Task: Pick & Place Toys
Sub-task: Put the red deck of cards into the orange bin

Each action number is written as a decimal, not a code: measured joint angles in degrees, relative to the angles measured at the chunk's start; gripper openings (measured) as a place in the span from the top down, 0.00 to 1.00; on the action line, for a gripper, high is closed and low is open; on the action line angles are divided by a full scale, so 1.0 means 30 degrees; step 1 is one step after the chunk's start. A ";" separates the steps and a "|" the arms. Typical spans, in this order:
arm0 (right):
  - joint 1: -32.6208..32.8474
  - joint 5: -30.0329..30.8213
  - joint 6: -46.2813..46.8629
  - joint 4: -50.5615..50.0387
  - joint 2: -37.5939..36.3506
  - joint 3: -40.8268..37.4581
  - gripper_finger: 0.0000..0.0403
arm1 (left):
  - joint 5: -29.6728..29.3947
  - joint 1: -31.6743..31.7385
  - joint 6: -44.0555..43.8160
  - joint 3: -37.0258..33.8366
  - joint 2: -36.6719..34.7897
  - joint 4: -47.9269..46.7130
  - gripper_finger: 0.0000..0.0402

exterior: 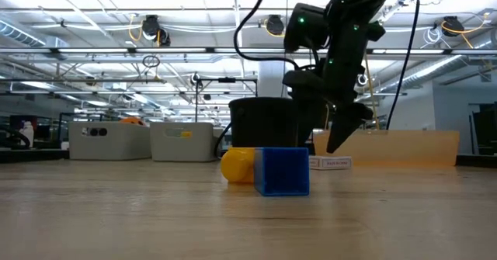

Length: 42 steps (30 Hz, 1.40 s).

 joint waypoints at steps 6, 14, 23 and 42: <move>0.0080 0.1348 -0.0044 -0.0148 0.0000 0.0000 0.11 | 0.0002 0.0000 0.0005 0.0000 0.0000 0.0000 0.52; 0.0214 0.1964 -0.0322 -0.0111 0.0401 0.0006 0.11 | 0.0000 0.0000 -0.0009 0.0000 0.0000 0.0007 0.52; 0.0591 0.1421 0.0046 0.0034 0.1530 0.0000 0.11 | 0.0000 0.0000 -0.0283 -0.0007 0.0000 0.0017 0.52; 0.0569 0.2511 -0.2935 -0.1769 0.1537 0.0000 0.25 | 0.0000 -0.0015 -0.0146 -0.0007 0.0000 0.0007 0.52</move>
